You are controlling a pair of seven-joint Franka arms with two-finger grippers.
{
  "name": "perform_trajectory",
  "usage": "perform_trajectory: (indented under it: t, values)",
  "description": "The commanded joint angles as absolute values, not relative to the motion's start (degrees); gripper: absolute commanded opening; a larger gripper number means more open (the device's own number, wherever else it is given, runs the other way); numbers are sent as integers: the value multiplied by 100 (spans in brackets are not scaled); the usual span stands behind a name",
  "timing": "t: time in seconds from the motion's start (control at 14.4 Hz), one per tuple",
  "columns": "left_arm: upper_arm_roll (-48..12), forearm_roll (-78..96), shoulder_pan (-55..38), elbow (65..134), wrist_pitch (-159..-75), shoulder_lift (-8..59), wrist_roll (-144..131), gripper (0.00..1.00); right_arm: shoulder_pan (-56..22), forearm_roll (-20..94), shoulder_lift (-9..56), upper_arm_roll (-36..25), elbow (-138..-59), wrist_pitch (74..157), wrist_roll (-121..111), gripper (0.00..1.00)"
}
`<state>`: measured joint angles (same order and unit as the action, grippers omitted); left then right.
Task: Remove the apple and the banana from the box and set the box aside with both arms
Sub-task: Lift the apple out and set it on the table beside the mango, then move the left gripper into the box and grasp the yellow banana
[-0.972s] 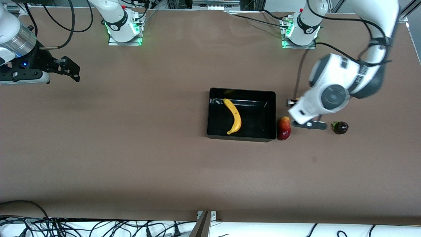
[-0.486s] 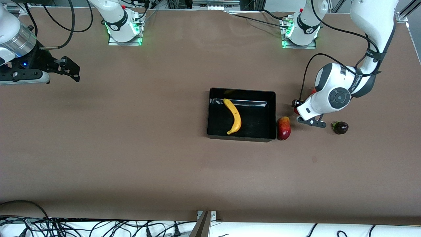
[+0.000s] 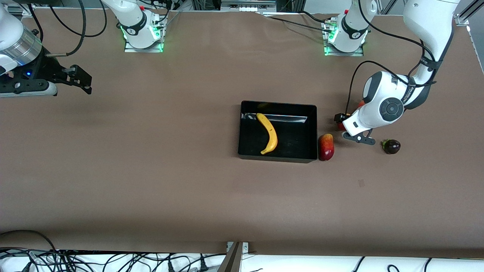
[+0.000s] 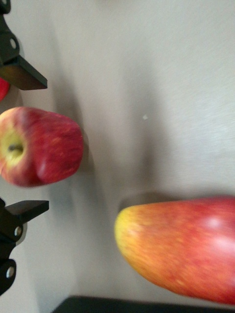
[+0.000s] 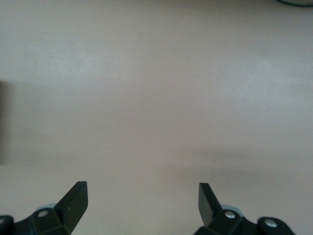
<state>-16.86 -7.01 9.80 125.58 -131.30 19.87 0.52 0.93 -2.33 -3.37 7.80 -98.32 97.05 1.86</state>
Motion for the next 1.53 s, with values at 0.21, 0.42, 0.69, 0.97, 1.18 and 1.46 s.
perform_trajectory:
  t: [0.21, 0.42, 0.69, 0.97, 1.18, 1.46]
  values:
    - [-2301, -466, 731, 10700, -11366, 1933, -550, 100, 193, -308, -308, 879, -9756, 9694, 211, 100]
    - [-2347, -440, -111, 10153, -11312, 2127, -1779, 100, 193, -308, -308, 879, -9756, 9694, 202, 100]
    - [-2329, -474, -1018, 9774, -11574, 2898, -2600, 100, 193, -308, -308, 879, -9756, 9694, 202, 100]
    - [-2294, -519, -1545, 9835, -12523, 3532, -3426, 100, 193, -308, -308, 879, -9756, 9694, 202, 100]
    - [-2276, -641, -1591, 9861, -12927, 3840, -3507, 100, 193, -308, -308, 879, -9756, 9694, 202, 100]
    - [-2276, -826, -1643, 9861, -13192, 4051, -3665, 100, 193, -308, -308, 879, -9756, 9694, 202, 100]
